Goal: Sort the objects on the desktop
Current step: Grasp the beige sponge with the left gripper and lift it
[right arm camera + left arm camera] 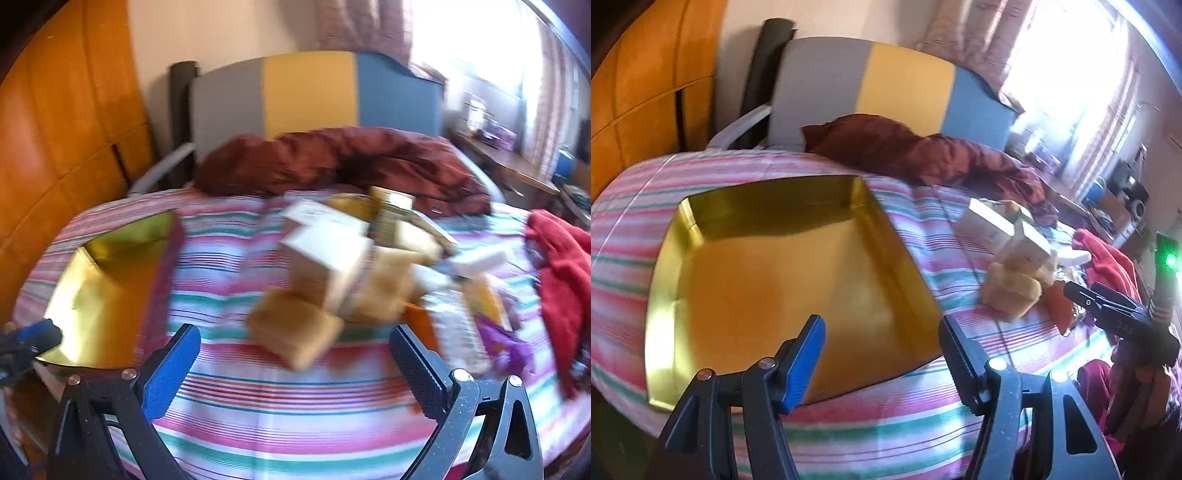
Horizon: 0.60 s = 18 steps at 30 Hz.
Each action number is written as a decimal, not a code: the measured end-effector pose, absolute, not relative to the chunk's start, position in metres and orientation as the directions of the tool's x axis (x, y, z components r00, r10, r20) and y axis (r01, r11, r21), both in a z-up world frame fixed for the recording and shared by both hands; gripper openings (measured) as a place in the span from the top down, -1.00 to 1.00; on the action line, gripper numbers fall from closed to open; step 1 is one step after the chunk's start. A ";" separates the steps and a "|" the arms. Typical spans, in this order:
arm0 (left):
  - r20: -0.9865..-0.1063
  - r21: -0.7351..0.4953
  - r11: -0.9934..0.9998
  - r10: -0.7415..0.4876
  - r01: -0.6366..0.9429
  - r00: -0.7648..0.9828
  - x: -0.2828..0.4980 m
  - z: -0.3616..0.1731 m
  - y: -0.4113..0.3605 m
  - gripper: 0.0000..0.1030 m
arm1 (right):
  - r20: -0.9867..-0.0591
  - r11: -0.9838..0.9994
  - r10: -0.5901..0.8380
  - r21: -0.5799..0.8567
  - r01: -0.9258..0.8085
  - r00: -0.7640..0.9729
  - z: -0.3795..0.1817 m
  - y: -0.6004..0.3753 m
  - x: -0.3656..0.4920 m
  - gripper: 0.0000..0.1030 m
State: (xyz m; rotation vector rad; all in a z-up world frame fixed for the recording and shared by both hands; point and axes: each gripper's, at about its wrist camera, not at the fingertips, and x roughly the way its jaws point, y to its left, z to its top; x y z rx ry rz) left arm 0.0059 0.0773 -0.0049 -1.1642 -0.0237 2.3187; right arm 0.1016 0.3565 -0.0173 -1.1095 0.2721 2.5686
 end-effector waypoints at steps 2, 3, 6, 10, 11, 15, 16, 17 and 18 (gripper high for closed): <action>-0.738 -0.249 -0.838 0.489 -0.485 -0.465 0.005 -0.005 0.090 -0.25 | -0.742 -0.915 0.253 0.026 -0.403 -0.621 -0.019 0.375 0.109 -0.98; -0.738 -0.246 -0.828 0.496 -0.503 -0.457 0.004 -0.004 0.099 -0.25 | -0.750 -0.907 0.273 0.009 -0.422 -0.603 -0.021 0.386 0.112 -0.98; -0.738 -0.233 -0.799 0.516 -0.554 -0.434 0.006 -0.003 0.121 -0.25 | -0.778 -0.895 0.322 -0.064 -0.442 -0.539 -0.031 0.409 0.116 -0.91; -0.741 -0.206 -0.758 0.534 -0.618 -0.408 0.008 -0.001 0.152 -0.25 | -0.806 -0.893 0.360 -0.153 -0.423 -0.470 -0.049 0.423 0.111 -0.68; -0.741 -0.198 -0.749 0.536 -0.632 -0.404 0.008 -0.002 0.160 -0.25 | -0.807 -0.894 0.369 -0.173 -0.412 -0.460 -0.053 0.423 0.109 -0.68; -0.755 -0.167 -0.714 0.536 -0.680 -0.378 0.006 -0.008 0.190 -0.25 | -0.801 -0.905 0.386 -0.233 -0.357 -0.457 -0.064 0.420 0.101 -0.68; -0.758 -0.163 -0.707 0.537 -0.689 -0.371 0.006 -0.009 0.196 -0.25 | -0.800 -0.906 0.387 -0.239 -0.348 -0.458 -0.066 0.418 0.099 -0.68; -0.760 -0.161 -0.697 0.539 -0.699 -0.363 0.007 -0.011 0.201 -0.25 | -0.801 -0.908 0.386 -0.241 -0.343 -0.458 -0.069 0.418 0.097 -0.68; -0.762 -0.155 -0.686 0.541 -0.711 -0.357 0.007 -0.012 0.208 -0.25 | -0.799 -0.910 0.387 -0.248 -0.334 -0.460 -0.071 0.419 0.095 -0.68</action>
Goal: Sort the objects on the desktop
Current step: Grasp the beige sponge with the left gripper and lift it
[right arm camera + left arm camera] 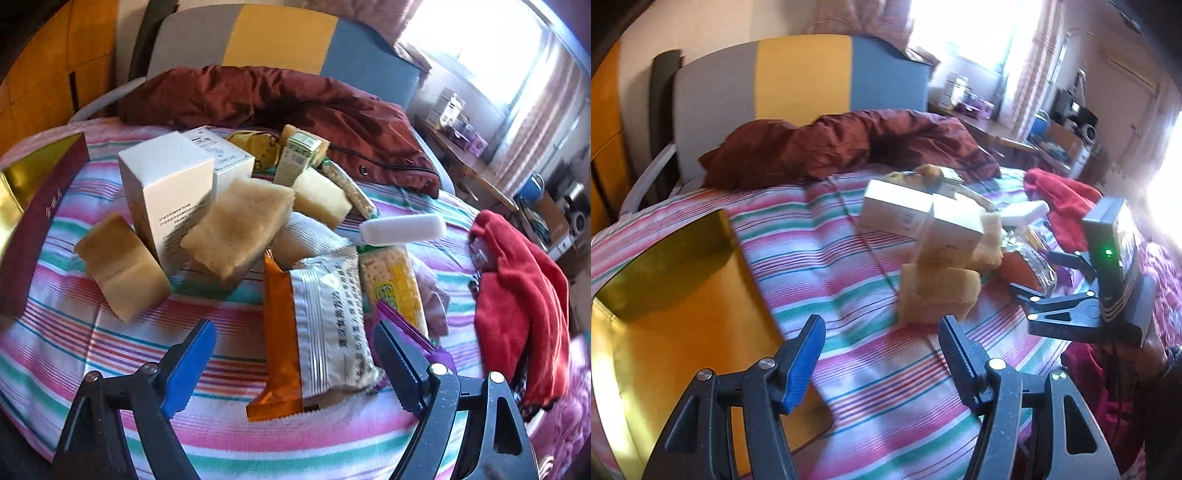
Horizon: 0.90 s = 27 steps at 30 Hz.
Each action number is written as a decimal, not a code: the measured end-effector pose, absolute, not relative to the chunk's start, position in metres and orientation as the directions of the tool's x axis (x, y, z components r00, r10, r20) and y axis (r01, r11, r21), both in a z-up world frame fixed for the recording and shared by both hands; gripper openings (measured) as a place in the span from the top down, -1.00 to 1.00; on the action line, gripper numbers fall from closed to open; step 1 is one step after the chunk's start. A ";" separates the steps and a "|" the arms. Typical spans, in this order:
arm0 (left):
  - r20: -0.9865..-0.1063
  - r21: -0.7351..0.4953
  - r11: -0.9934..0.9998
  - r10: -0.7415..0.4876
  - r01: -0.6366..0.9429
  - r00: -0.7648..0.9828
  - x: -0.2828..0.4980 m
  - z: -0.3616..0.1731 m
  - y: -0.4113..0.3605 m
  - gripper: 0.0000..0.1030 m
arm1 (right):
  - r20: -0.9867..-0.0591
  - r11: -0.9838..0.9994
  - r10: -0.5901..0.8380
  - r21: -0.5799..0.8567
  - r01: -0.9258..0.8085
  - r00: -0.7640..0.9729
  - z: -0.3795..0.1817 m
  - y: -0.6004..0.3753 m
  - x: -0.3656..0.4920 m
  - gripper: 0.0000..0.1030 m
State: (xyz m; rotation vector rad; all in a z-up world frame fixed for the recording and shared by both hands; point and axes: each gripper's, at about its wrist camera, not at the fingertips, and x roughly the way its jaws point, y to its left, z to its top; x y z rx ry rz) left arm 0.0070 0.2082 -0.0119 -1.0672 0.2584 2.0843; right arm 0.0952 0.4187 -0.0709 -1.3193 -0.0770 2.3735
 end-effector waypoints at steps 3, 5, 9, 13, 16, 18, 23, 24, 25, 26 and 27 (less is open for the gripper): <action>-0.770 -0.148 -0.654 0.547 -0.741 -0.328 0.007 -0.017 0.225 -0.26 | -0.792 -0.911 0.392 -0.265 -0.316 -0.467 -0.074 0.419 0.091 -0.68; -0.776 -0.156 -0.637 0.551 -0.755 -0.305 0.005 -0.021 0.236 -0.26 | -0.793 -0.913 0.389 -0.264 -0.310 -0.469 -0.076 0.420 0.089 -0.67; -0.786 -0.165 -0.610 0.556 -0.775 -0.270 0.003 -0.030 0.252 -0.28 | -0.799 -0.916 0.383 -0.263 -0.304 -0.463 -0.080 0.425 0.086 -0.58; -0.793 -0.178 -0.580 0.563 -0.795 -0.233 -0.002 -0.038 0.268 -0.37 | -0.812 -0.913 0.383 -0.262 -0.313 -0.441 -0.085 0.432 0.085 -0.39; -0.804 -0.161 -0.563 0.551 -0.811 -0.224 -0.006 -0.044 0.281 -0.39 | -0.823 -0.914 0.372 -0.244 -0.325 -0.430 -0.088 0.438 0.085 -0.39; -0.804 -0.158 -0.546 0.555 -0.823 -0.213 -0.007 -0.047 0.288 -0.42 | -0.827 -0.912 0.370 -0.238 -0.333 -0.423 -0.090 0.441 0.083 -0.39; -0.829 -0.152 -0.518 0.531 -0.842 -0.177 -0.013 -0.061 0.306 -0.47 | -0.842 -0.911 0.359 -0.223 -0.347 -0.402 -0.097 0.447 0.080 -0.40; -0.830 -0.148 -0.515 0.528 -0.844 -0.177 -0.013 -0.063 0.308 -0.47 | -0.848 -0.912 0.355 -0.222 -0.346 -0.394 -0.099 0.448 0.079 -0.40; -0.830 -0.141 -0.513 0.527 -0.847 -0.181 -0.013 -0.064 0.310 -0.47 | -0.850 -0.911 0.356 -0.225 -0.345 -0.388 -0.101 0.448 0.079 -0.39; -0.831 -0.128 -0.513 0.523 -0.849 -0.191 -0.013 -0.066 0.312 -0.47 | -0.852 -0.912 0.357 -0.230 -0.340 -0.382 -0.103 0.448 0.078 -0.39; -0.833 -0.116 -0.514 0.517 -0.850 -0.199 -0.013 -0.068 0.314 -0.47 | -0.854 -0.912 0.357 -0.232 -0.337 -0.378 -0.104 0.447 0.078 -0.36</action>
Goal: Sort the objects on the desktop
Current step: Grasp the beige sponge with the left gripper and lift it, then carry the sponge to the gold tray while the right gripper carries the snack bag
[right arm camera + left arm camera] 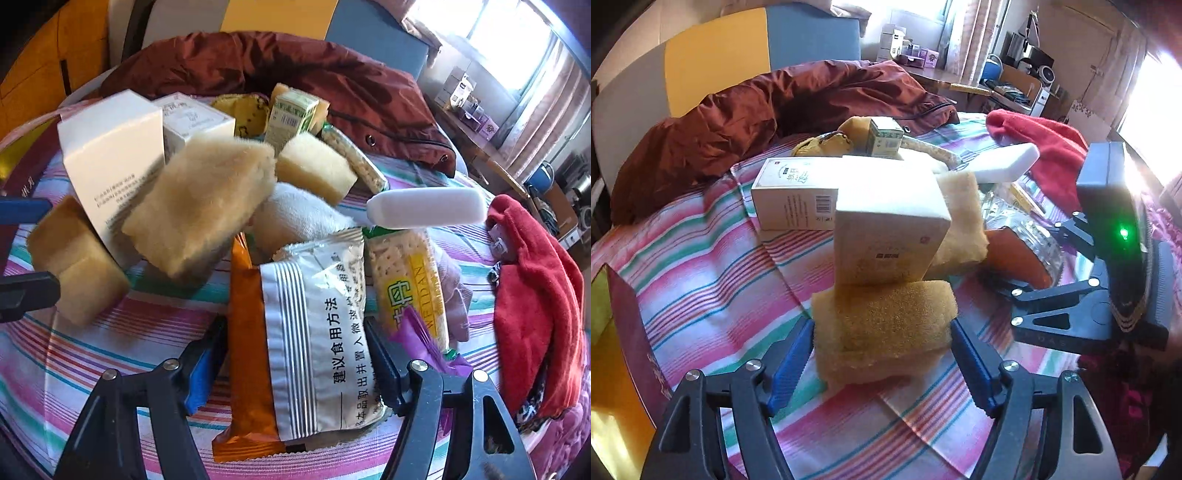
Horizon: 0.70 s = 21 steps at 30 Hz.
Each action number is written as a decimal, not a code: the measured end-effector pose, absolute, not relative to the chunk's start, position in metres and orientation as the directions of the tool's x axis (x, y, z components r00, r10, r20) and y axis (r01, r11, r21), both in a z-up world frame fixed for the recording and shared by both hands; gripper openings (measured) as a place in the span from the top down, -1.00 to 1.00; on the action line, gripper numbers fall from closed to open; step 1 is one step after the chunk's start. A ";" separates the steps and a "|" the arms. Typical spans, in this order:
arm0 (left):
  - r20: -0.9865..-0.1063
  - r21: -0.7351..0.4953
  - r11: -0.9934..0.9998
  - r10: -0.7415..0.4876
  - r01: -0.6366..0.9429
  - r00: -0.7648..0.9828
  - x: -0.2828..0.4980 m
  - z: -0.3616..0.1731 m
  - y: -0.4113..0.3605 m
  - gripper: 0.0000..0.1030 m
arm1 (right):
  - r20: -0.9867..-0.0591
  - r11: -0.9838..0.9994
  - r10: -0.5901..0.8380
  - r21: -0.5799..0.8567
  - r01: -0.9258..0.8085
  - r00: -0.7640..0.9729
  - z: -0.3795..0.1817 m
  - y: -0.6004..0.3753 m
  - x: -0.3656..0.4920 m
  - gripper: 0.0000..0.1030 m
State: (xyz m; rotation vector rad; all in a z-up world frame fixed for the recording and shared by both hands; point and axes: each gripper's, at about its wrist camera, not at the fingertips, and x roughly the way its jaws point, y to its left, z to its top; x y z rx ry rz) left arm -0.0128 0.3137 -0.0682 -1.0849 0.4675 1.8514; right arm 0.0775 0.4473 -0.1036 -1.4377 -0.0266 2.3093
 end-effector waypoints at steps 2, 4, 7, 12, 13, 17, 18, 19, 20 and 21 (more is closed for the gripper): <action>-0.841 -0.096 -0.513 0.501 -0.853 -0.206 -0.013 -0.073 0.316 -0.42 | -0.853 -0.910 0.365 -0.243 -0.335 -0.373 -0.105 0.447 0.078 -0.16; -0.839 -0.078 -0.507 0.499 -0.859 -0.218 -0.010 -0.075 0.317 -0.39 | -0.855 -0.912 0.357 -0.232 -0.338 -0.376 -0.103 0.448 0.078 -0.14; -0.829 -0.071 -0.511 0.507 -0.857 -0.234 -0.008 -0.074 0.315 -0.33 | -0.856 -0.914 0.346 -0.217 -0.342 -0.383 -0.102 0.449 0.080 -0.11; -0.806 -0.101 -0.545 0.535 -0.833 -0.252 -0.004 -0.063 0.300 -0.29 | -0.847 -0.918 0.336 -0.197 -0.343 -0.413 -0.095 0.448 0.083 -0.10; -0.800 -0.102 -0.549 0.541 -0.830 -0.259 -0.002 -0.060 0.297 -0.29 | -0.844 -0.919 0.335 -0.193 -0.345 -0.420 -0.093 0.447 0.084 -0.10; -0.777 -0.123 -0.572 0.564 -0.811 -0.280 0.001 -0.045 0.282 -0.29 | -0.828 -0.919 0.339 -0.189 -0.346 -0.447 -0.086 0.443 0.087 -0.10; -0.770 -0.132 -0.580 0.571 -0.804 -0.285 0.002 -0.040 0.276 -0.29 | -0.822 -0.918 0.343 -0.190 -0.348 -0.455 -0.084 0.442 0.089 -0.10; -0.764 -0.139 -0.585 0.576 -0.799 -0.290 0.003 -0.037 0.272 -0.29 | -0.818 -0.918 0.344 -0.188 -0.350 -0.461 -0.082 0.441 0.090 -0.10; -0.759 -0.144 -0.591 0.581 -0.793 -0.295 0.003 -0.033 0.269 -0.29 | -0.815 -0.917 0.344 -0.187 -0.352 -0.465 -0.081 0.441 0.090 -0.10; -0.750 -0.152 -0.600 0.588 -0.786 -0.304 0.003 -0.028 0.263 -0.29 | -0.808 -0.916 0.348 -0.185 -0.355 -0.475 -0.078 0.440 0.092 -0.10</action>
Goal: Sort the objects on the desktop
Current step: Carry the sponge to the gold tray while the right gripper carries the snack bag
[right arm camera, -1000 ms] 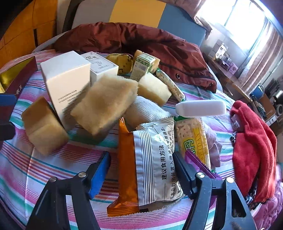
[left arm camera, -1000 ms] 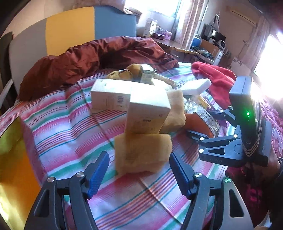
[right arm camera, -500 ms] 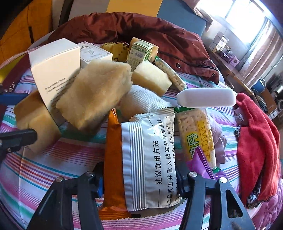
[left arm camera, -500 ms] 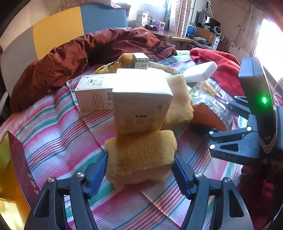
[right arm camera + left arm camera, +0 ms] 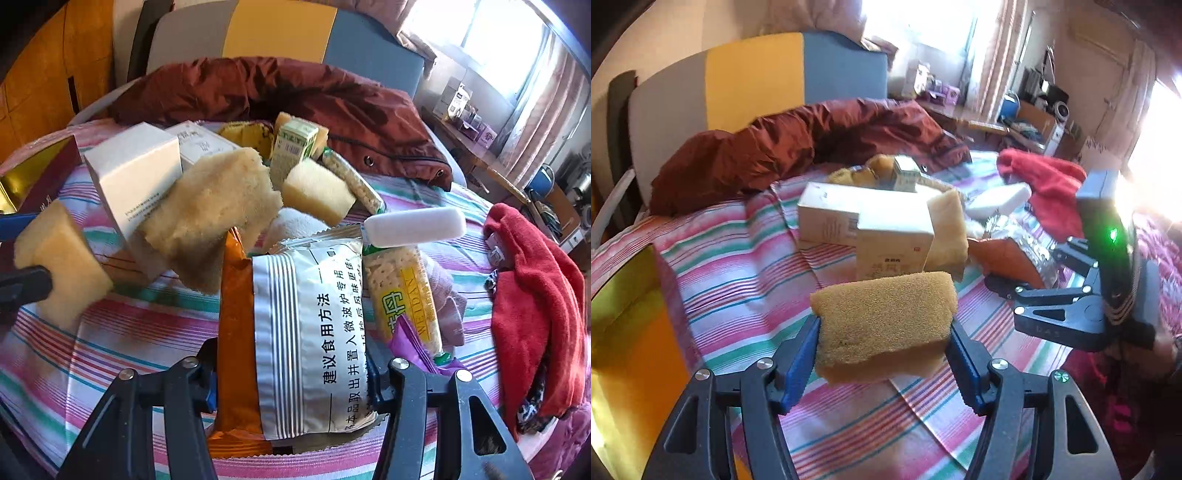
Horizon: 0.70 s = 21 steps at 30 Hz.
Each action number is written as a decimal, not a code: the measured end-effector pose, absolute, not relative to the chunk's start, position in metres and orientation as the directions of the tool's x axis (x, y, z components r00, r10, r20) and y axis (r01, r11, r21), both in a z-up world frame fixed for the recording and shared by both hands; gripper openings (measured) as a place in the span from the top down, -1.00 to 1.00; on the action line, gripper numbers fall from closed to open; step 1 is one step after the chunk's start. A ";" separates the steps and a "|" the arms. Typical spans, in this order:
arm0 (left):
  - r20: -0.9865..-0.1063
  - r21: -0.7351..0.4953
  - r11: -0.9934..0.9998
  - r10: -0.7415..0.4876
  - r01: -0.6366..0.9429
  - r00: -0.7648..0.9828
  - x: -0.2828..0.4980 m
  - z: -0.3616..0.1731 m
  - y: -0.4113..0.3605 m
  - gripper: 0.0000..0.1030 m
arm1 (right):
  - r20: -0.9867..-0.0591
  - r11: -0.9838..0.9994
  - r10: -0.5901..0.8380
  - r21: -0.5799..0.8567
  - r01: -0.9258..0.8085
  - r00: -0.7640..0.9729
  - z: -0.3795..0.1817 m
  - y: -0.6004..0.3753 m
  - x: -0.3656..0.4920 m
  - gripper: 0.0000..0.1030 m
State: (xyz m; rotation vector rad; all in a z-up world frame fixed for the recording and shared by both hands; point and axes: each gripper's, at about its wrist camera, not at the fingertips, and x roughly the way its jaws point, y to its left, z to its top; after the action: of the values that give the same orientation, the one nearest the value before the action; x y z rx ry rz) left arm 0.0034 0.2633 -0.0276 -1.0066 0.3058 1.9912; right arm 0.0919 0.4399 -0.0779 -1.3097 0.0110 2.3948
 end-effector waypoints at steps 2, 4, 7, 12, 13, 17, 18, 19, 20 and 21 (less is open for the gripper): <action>-0.737 -0.160 -0.612 0.596 -0.775 -0.319 0.004 -0.020 0.255 -0.29 | -0.789 -0.914 0.360 -0.191 -0.357 -0.498 -0.071 0.436 0.095 -0.09; -0.720 -0.165 -0.625 0.605 -0.763 -0.340 0.005 -0.012 0.244 -0.29 | -0.767 -0.914 0.365 -0.187 -0.360 -0.528 -0.062 0.432 0.098 -0.09; -0.699 -0.171 -0.647 0.612 -0.743 -0.371 0.005 -0.001 0.227 -0.29 | -0.746 -0.914 0.368 -0.179 -0.364 -0.555 -0.052 0.427 0.099 -0.09; -0.679 -0.185 -0.687 0.606 -0.703 -0.414 0.001 0.010 0.201 -0.29 | -0.726 -0.929 0.314 -0.103 -0.354 -0.612 -0.037 0.417 0.101 -0.09; -0.678 -0.188 -0.694 0.604 -0.696 -0.419 0.001 0.010 0.197 -0.29 | -0.724 -0.933 0.296 -0.080 -0.350 -0.623 -0.034 0.415 0.101 -0.09; -0.668 -0.201 -0.720 0.597 -0.664 -0.444 0.000 0.011 0.175 -0.29 | -0.703 -0.946 0.249 -0.031 -0.321 -0.666 -0.020 0.395 0.101 -0.09; -0.666 -0.204 -0.728 0.594 -0.655 -0.452 0.000 0.012 0.169 -0.29 | -0.699 -0.951 0.234 -0.020 -0.309 -0.675 -0.016 0.390 0.101 -0.09; -0.664 -0.206 -0.733 0.591 -0.648 -0.458 0.000 0.012 0.165 -0.29 | -0.692 -0.956 0.220 -0.011 -0.294 -0.688 -0.011 0.382 0.099 -0.09; -0.662 -0.210 -0.743 0.586 -0.636 -0.466 -0.001 0.013 0.158 -0.29 | -0.687 -0.958 0.214 -0.011 -0.285 -0.694 -0.008 0.377 0.098 -0.09; -0.662 -0.211 -0.749 0.583 -0.628 -0.471 -0.001 0.013 0.154 -0.29 | -0.681 -0.963 0.202 -0.010 -0.268 -0.704 -0.003 0.369 0.095 -0.09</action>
State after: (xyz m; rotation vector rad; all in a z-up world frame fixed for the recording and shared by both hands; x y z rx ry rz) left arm -0.0014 0.1536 0.0129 -0.9664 0.0794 2.2167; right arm 0.0955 0.3689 -0.0033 -1.0565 0.1309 2.6823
